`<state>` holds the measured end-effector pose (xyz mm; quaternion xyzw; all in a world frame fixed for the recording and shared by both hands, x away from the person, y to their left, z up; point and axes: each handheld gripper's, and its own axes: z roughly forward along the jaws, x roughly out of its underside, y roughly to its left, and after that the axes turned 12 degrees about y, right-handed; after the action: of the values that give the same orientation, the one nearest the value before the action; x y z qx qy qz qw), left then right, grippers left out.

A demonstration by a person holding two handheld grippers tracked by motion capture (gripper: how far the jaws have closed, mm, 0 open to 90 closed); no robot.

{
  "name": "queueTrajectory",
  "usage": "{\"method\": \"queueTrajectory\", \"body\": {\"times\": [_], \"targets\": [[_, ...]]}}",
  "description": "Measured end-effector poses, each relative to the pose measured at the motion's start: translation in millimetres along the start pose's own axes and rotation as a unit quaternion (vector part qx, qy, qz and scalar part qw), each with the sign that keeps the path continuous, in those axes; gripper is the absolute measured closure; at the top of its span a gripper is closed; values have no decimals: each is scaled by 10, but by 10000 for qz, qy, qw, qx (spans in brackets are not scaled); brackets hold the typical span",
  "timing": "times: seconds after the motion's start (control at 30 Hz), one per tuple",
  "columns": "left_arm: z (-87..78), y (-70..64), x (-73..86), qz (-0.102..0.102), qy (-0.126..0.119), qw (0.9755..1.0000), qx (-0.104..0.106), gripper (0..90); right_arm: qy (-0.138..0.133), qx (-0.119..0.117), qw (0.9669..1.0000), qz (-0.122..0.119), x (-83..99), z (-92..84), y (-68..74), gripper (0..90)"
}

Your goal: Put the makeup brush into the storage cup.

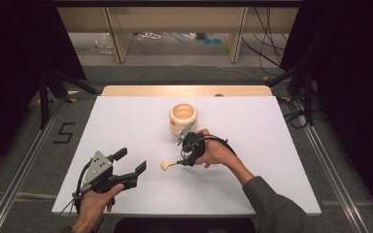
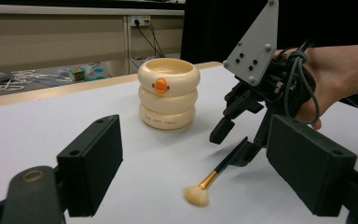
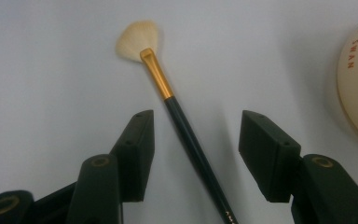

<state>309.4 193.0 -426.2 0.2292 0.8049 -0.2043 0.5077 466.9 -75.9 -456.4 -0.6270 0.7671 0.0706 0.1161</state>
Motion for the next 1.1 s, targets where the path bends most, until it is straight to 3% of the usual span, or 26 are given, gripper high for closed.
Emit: {"method": "queueTrajectory", "body": {"times": [1.1], "targets": [[-7, 1, -2, 3, 1, 10000, -4, 182, 174, -37, 9998, -19, -36, 83, 3, 557]]}}
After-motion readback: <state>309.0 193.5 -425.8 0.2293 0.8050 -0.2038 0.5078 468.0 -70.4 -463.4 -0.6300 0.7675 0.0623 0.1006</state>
